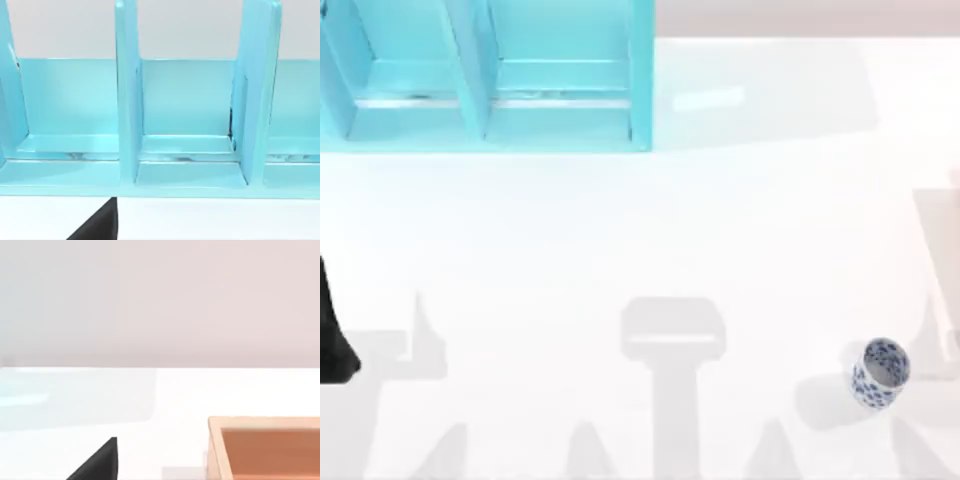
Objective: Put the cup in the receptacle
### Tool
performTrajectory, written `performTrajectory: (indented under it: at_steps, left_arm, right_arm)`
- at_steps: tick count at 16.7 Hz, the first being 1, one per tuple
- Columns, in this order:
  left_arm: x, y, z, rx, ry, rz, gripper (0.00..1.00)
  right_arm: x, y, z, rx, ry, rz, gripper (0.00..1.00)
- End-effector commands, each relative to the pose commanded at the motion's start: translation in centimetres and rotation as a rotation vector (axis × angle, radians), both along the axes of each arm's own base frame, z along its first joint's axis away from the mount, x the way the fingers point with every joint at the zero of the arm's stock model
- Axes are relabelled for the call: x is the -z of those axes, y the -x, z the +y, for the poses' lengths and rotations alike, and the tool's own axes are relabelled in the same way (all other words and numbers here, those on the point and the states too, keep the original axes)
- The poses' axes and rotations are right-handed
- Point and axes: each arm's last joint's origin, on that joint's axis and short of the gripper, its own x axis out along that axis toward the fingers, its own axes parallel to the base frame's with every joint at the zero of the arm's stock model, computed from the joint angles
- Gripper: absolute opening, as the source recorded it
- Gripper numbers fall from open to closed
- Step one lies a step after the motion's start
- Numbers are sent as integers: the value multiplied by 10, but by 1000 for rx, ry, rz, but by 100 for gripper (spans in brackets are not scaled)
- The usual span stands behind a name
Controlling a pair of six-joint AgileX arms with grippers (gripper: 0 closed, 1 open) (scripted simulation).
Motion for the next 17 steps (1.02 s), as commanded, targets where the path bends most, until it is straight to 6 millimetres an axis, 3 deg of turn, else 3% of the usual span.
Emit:
performTrajectory:
  at_steps: [4,7,12,17]
  left_arm:
    - [0,0,0,0,0,0,100]
    - [0,0,0,0,0,0,100]
    - [0,0,0,0,0,0,100]
    - [0,0,0,0,0,0,100]
  right_arm:
    - [-3,0,1,-11,-6,32,100]
    - [-17,-4,5,-39,-38,157,100]
    - [-53,-24,17,-90,-96,507,100]
    - [-80,-65,42,-107,-113,927,100]
